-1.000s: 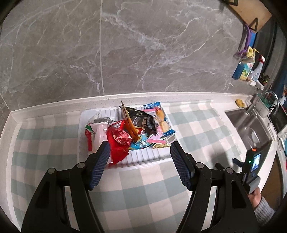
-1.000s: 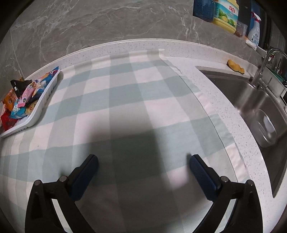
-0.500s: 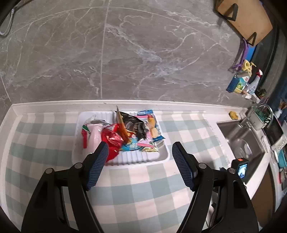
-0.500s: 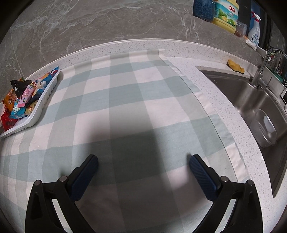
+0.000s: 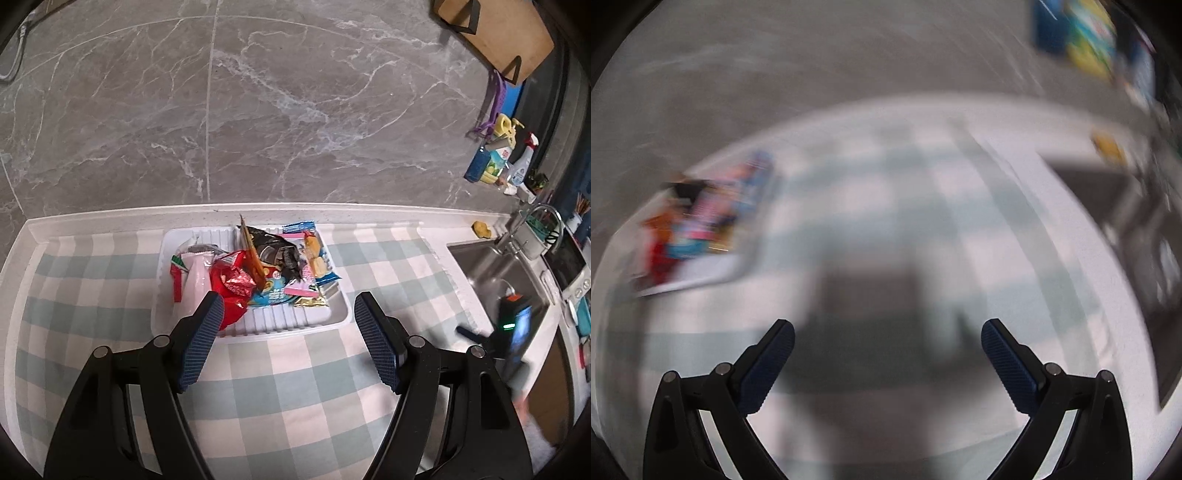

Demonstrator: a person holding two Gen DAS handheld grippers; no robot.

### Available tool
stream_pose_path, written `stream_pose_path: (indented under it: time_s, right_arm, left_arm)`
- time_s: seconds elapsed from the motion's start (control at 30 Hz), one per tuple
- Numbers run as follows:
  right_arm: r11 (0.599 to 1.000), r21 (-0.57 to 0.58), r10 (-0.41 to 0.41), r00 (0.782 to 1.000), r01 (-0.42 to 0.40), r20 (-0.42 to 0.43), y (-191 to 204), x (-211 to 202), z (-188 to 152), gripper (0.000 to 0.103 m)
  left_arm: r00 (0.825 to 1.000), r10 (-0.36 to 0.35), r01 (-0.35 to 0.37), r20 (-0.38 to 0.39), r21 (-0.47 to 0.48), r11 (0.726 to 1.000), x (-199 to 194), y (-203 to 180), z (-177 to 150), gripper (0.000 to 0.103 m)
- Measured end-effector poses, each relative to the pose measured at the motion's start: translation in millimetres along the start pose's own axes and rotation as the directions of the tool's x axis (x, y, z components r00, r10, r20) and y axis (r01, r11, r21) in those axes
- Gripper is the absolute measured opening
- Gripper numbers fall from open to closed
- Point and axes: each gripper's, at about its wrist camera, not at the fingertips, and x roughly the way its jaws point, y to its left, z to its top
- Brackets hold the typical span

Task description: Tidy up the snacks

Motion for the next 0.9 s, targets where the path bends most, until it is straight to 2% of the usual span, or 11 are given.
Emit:
stream_pose_path:
  time_s: [0.07, 0.13, 0.23, 0.3, 0.43, 0.57, 0.63, 0.7, 0.8, 0.9]
  right_arm:
    - [0.995, -0.098, 0.039, 0.997, -0.032, 0.072, 37, -34, 18, 0.103]
    - [0.982, -0.191, 0.043, 0.989, -0.017, 0.138, 66, -62, 31, 0.103]
    - [0.951, -0.309, 0.065, 0.967, 0.014, 0.245, 106, -99, 45, 0.103]
    - [0.937, -0.348, 0.071, 0.959, 0.030, 0.274, 120, -111, 49, 0.103]
    - [0.937, -0.348, 0.070, 0.950, 0.043, 0.305, 130, -122, 59, 0.103]
    - [0.956, -0.288, 0.150, 0.942, -0.061, 0.299, 124, -136, 63, 0.103]
    - [0.960, -0.256, 0.185, 0.944, -0.114, 0.273, 119, -135, 66, 0.103]
    - [0.967, -0.227, 0.174, 0.951, -0.117, 0.254, 116, -133, 62, 0.103]
    - [0.967, -0.232, 0.162, 0.961, -0.108, 0.226, 119, -127, 60, 0.103]
    - [0.964, -0.242, 0.161, 0.966, -0.110, 0.204, 121, -124, 56, 0.103]
  left_arm:
    - [1.000, 0.008, -0.008, -0.003, -0.001, 1.000, 0, 2, -2, 0.072]
    - [1.000, 0.010, -0.010, 0.005, -0.004, 1.000, -2, 4, -3, 0.072]
    - [0.999, 0.017, -0.017, 0.046, 0.008, 1.000, -12, 6, -5, 0.072]
    - [0.997, 0.025, -0.027, 0.077, 0.022, 0.999, -21, 6, -5, 0.072]
    - [0.988, 0.055, -0.065, 0.147, 0.060, 0.996, -42, 5, -6, 0.072]
    - [0.968, 0.093, -0.115, 0.233, 0.085, 0.990, -67, 5, -8, 0.082]
    - [0.966, 0.062, -0.086, 0.250, 0.085, 0.993, -77, 7, -9, 0.088]
    - [0.967, 0.049, -0.070, 0.252, 0.077, 0.995, -82, 8, -9, 0.089]
    - [0.966, 0.101, -0.121, 0.239, 0.071, 0.990, -81, 7, -9, 0.091]
    - [0.973, 0.117, -0.134, 0.199, 0.077, 0.988, -73, 6, -11, 0.092]
